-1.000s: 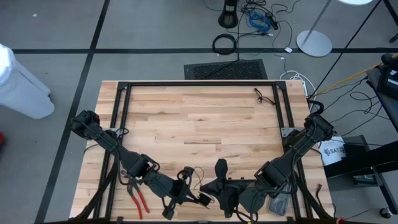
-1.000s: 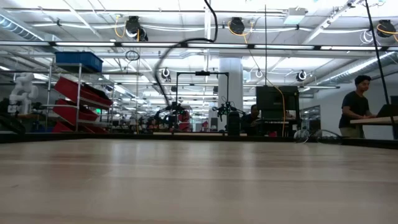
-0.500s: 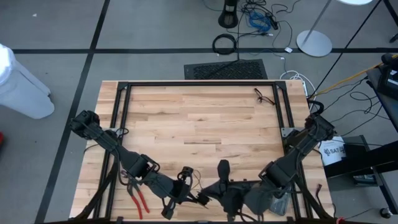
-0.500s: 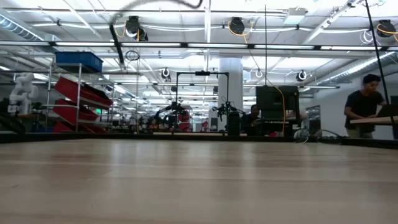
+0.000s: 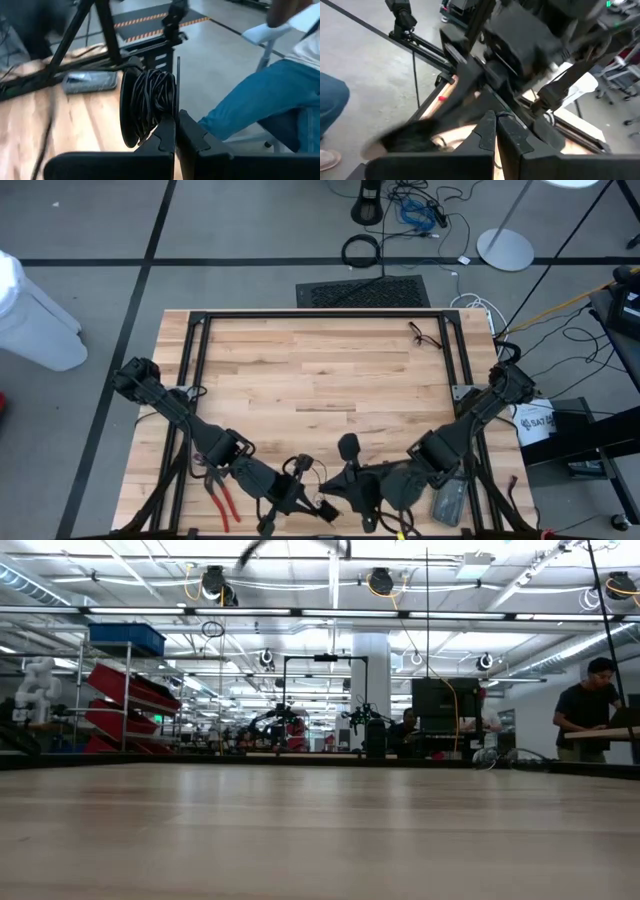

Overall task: Coil cords
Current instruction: Coil the black wire onto the black spool

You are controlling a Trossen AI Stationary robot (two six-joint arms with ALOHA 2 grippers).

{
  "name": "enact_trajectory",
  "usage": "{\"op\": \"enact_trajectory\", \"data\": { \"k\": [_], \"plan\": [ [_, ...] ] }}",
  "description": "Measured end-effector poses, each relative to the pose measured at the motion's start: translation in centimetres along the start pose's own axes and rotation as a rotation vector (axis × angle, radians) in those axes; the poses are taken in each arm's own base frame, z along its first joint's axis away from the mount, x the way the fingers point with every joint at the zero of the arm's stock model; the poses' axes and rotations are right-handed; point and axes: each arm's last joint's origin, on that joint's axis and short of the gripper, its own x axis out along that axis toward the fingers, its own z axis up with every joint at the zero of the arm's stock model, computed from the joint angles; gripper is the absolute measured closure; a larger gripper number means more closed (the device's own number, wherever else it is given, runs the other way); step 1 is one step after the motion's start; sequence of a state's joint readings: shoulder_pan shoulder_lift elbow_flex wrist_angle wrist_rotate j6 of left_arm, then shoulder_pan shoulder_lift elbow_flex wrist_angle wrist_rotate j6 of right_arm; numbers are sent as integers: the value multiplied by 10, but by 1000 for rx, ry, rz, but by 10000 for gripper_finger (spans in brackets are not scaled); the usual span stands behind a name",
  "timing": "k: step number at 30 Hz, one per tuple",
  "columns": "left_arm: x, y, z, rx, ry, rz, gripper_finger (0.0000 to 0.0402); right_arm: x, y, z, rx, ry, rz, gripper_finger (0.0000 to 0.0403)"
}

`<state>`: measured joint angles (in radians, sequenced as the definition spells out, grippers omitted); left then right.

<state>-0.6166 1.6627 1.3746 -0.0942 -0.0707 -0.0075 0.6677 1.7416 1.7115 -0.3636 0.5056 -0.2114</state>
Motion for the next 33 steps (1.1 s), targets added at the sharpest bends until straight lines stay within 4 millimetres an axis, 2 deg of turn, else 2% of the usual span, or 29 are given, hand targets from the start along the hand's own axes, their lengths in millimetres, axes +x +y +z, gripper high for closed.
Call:
{"op": "enact_trajectory", "data": {
  "k": [11,17,26,33],
  "plan": [
    [-1,-6,6,133,-67,-23,399,12,-18,-9,73,21,170,403],
    [-2,-9,14,214,-150,-20,399,15,-21,-12,108,38,250,403],
    [-5,-24,23,404,-252,-21,399,14,-20,-17,140,85,266,403],
    [-22,-24,34,383,-275,133,399,11,-14,-22,198,156,305,403]
  ]
}}
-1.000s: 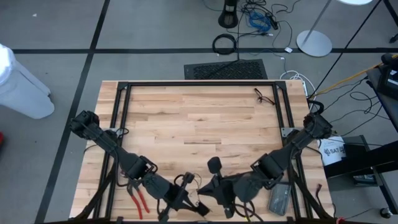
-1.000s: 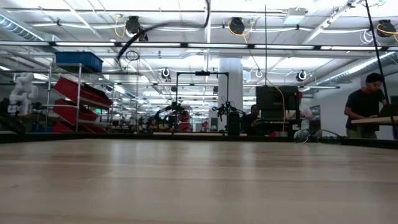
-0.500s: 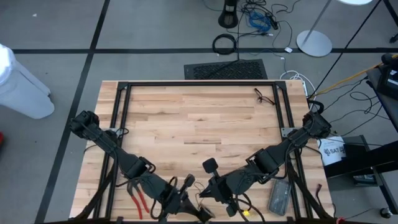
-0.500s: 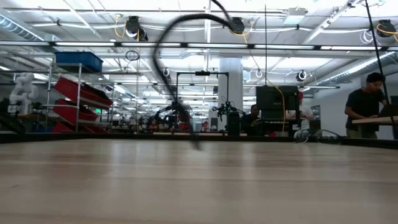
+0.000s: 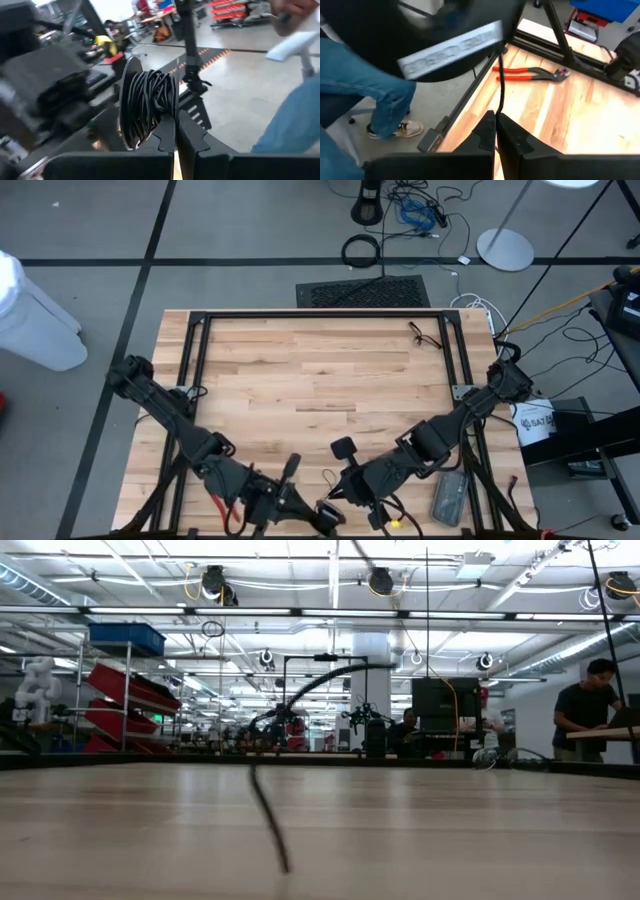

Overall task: Coil cords
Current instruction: Coil the black wire onto the black spool

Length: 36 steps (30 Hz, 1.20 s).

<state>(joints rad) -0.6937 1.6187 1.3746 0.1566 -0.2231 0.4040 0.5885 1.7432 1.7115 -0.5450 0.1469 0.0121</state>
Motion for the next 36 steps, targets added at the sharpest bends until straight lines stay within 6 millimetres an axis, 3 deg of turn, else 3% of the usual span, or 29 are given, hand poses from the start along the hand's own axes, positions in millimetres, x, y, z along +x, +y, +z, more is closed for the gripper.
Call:
{"op": "enact_trajectory", "data": {
  "k": [10,16,23,28,36],
  "plan": [
    [-11,6,10,-38,-2,60,399,-3,17,-10,77,90,-15,392],
    [-12,6,8,-52,32,95,399,-9,28,-23,127,179,-227,377],
    [-14,6,4,-92,103,130,399,-14,44,-31,173,142,-411,341],
    [-16,4,-4,-121,204,192,399,0,57,-56,197,68,-563,322],
    [-19,4,-13,-140,309,264,399,33,52,-105,289,44,-548,304]
  ]
}}
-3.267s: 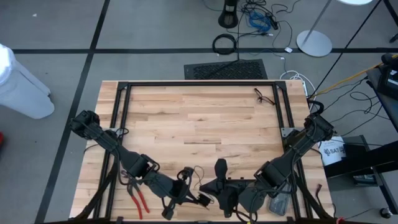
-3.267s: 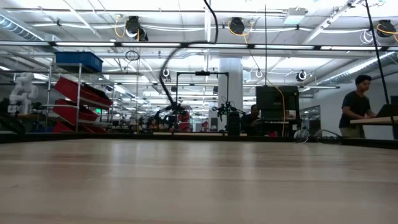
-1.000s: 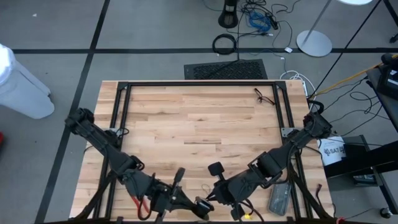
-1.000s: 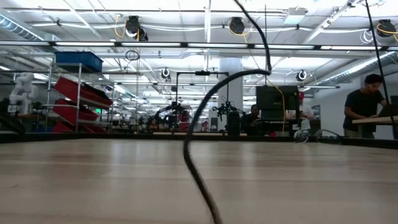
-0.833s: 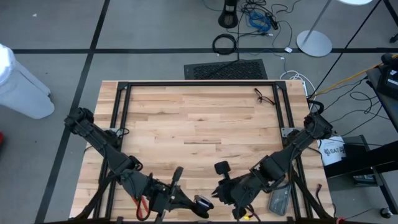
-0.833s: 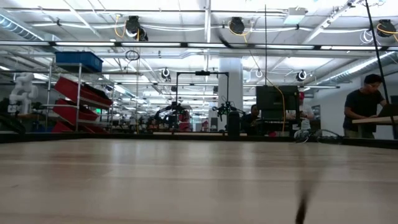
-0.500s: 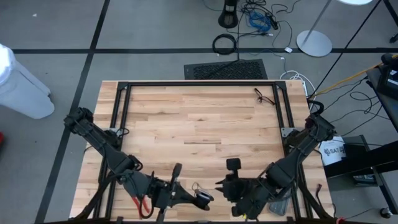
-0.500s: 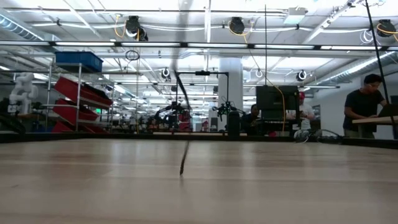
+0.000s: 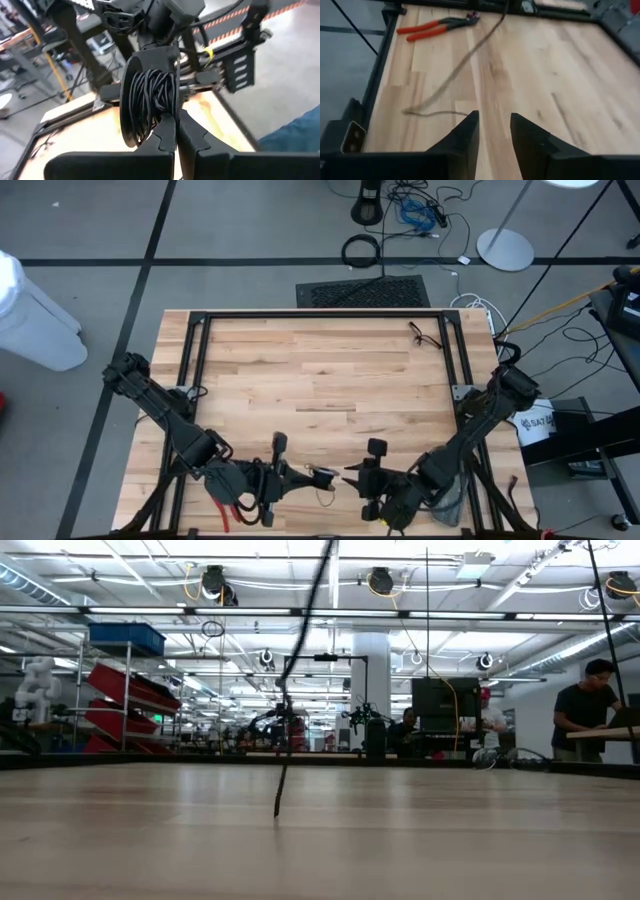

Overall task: Coil cords
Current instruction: Coil the black wire onto the black spool

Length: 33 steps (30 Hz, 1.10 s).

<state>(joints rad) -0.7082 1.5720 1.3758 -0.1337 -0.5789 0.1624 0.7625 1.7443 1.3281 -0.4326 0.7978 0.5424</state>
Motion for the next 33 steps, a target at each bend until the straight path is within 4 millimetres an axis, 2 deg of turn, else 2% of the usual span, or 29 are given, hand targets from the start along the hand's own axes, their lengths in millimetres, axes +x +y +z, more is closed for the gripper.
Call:
{"op": "enact_trajectory", "data": {
  "k": [5,10,15,20,25,33],
  "plan": [
    [-5,5,-4,-1,60,47,399,15,-1,-9,84,-27,76,293],
    [-10,9,-5,-22,86,60,399,22,1,-16,151,-118,147,284],
    [-11,10,-6,-15,102,86,399,32,6,-37,231,-223,203,281],
    [-11,11,-8,-27,120,124,399,54,16,-58,251,-281,233,277],
    [-11,12,-8,-30,116,126,399,80,24,-59,229,-322,207,253],
    [-10,13,-8,-32,117,130,399,125,26,-38,164,-256,136,203]
  ]
}}
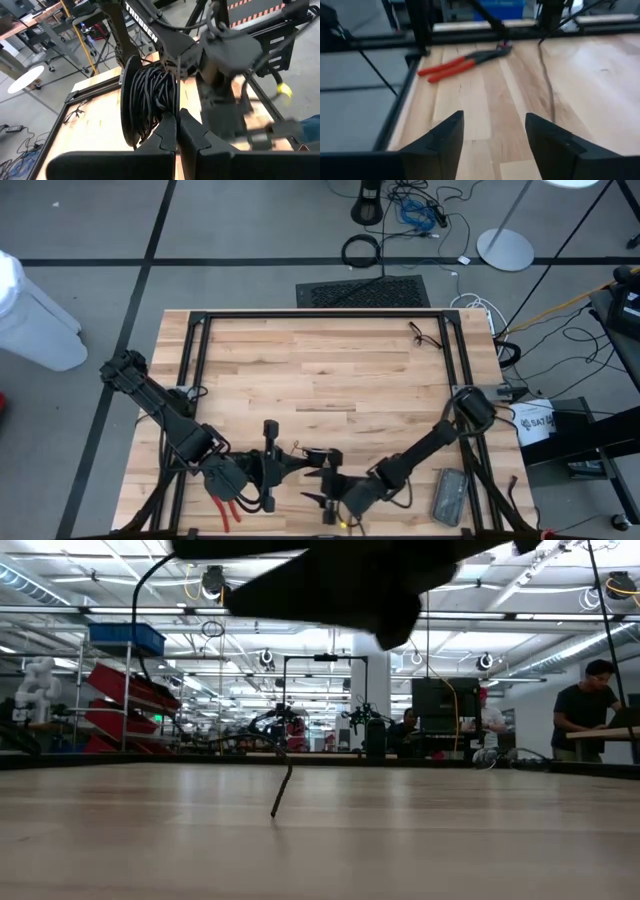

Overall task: Coil cords
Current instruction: Coil the black wire onto the black spool

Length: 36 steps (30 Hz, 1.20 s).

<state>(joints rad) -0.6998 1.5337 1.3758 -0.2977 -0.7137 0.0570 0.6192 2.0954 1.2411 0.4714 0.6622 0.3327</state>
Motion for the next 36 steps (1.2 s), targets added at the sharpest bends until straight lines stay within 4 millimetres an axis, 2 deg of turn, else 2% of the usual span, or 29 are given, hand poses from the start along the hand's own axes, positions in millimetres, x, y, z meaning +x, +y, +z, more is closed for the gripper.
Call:
{"op": "enact_trajectory", "data": {
  "k": [6,12,20,25,31,36],
  "plan": [
    [0,0,0,-10,0,-1,399,26,-15,16,-50,129,-97,196],
    [0,0,0,-24,1,-1,399,36,-29,21,-1,171,-122,201],
    [-1,-1,0,-26,0,3,399,35,-31,9,-46,261,-131,202],
    [-1,0,0,-26,0,14,399,36,-29,5,-72,300,-67,202],
    [-1,0,0,-26,0,25,399,43,-30,-14,-97,335,-76,203],
    [-1,0,0,-23,3,26,399,46,-31,-24,-84,352,-92,225]
  ]
}}
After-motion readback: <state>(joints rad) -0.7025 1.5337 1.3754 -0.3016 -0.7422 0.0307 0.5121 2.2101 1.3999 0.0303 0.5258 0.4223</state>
